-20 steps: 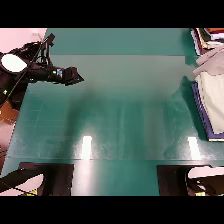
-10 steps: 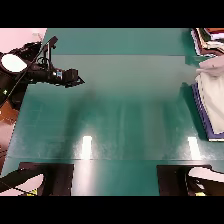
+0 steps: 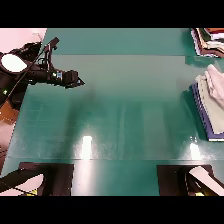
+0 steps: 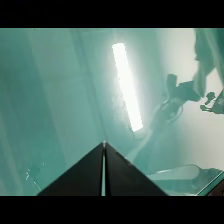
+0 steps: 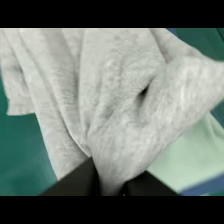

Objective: Fold the shirts.

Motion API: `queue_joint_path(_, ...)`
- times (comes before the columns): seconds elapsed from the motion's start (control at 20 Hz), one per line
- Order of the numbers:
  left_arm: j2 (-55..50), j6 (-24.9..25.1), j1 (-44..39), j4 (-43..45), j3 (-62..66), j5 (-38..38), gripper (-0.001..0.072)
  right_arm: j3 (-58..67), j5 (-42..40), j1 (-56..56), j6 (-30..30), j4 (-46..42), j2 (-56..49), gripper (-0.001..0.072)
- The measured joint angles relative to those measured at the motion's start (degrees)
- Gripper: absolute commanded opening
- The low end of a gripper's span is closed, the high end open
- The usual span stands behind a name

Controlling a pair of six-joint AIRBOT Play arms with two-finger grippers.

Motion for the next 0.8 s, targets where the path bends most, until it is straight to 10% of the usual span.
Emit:
queue_joint_path(0.1, 0.00, 0.46, 0.00, 0.02, 0.00, -0.55, 0.0021, -3.76, 0.11, -2.08, 0.00, -2.67, 2.27, 0.0482)
queue_joint_path(0.4, 0.00, 1.53, -0.02, 0.02, 0.00, -1.62, 0.0022, -6.84, 0.11, -3.34, 2.47, -5.62, 5.29, 0.0485)
queue_joint_path(0.8, 0.00, 1.75, 0.00, 0.04, 0.00, -0.94, 0.0022, -4.46, -3.67, 24.96, 5.53, 5.70, 5.73, 0.0442)
